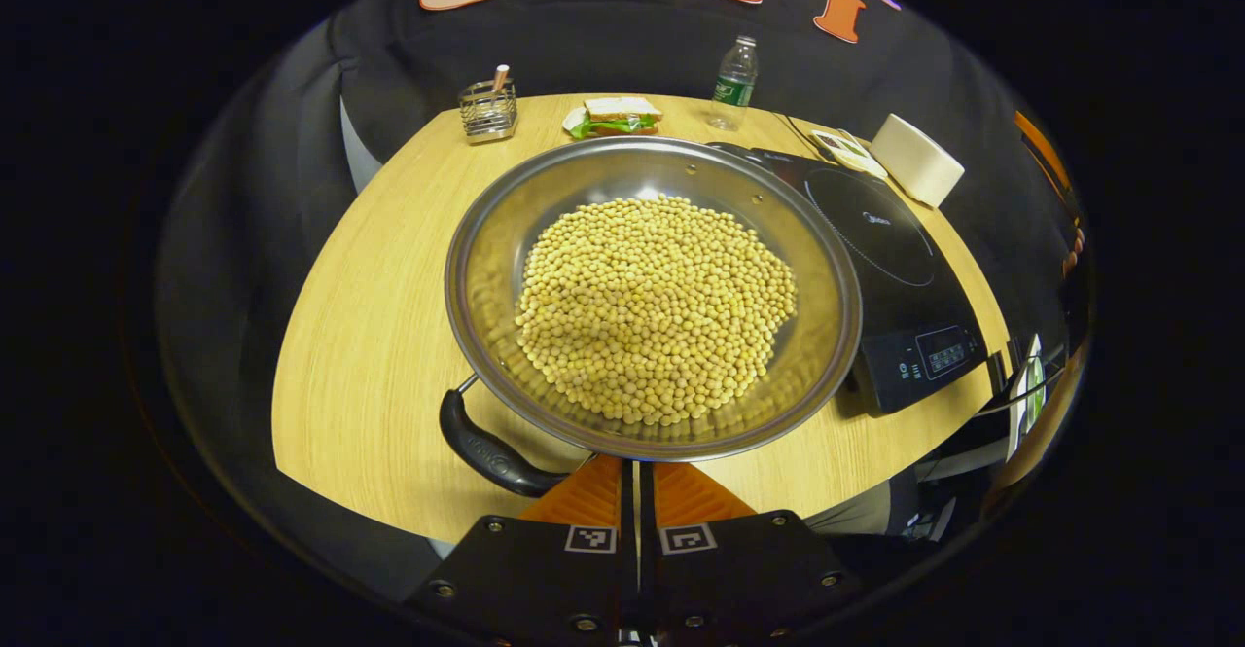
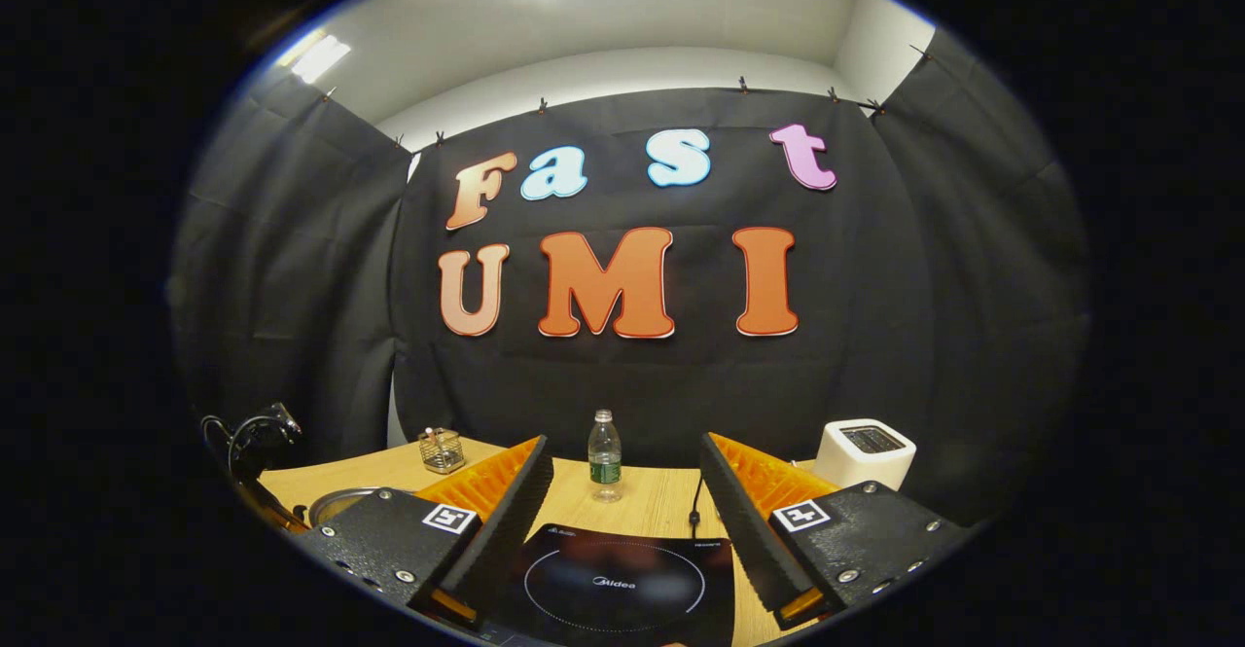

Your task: First push the handle of the pot to place it horizontally, then grasp the pot with both hands and set it on the induction cooktop.

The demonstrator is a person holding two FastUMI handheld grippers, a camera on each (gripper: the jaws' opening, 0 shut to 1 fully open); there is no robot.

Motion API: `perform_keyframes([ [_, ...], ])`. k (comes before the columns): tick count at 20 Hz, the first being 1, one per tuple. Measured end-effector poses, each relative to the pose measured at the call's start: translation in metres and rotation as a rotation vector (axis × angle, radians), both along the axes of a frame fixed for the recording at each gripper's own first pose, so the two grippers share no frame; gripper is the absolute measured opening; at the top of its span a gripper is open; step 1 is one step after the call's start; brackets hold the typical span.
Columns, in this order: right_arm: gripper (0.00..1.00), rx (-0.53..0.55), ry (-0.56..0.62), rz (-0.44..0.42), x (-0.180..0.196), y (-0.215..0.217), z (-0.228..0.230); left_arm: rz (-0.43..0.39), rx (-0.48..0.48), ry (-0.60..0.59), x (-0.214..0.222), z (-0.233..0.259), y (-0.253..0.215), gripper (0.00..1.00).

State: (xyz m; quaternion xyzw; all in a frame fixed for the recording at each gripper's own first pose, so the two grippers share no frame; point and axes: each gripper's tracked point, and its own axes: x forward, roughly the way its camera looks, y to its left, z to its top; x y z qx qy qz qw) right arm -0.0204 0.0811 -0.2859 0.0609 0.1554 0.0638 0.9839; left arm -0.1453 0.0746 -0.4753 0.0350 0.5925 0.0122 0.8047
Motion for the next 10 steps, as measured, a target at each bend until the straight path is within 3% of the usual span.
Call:
perform_keyframes([
  [10, 0.95, -0.024, 0.067, 0.051, -0.005, 0.024, -0.027, 0.045, 0.181, -0.071, 0.022, 0.002, 0.064, 0.01],
])
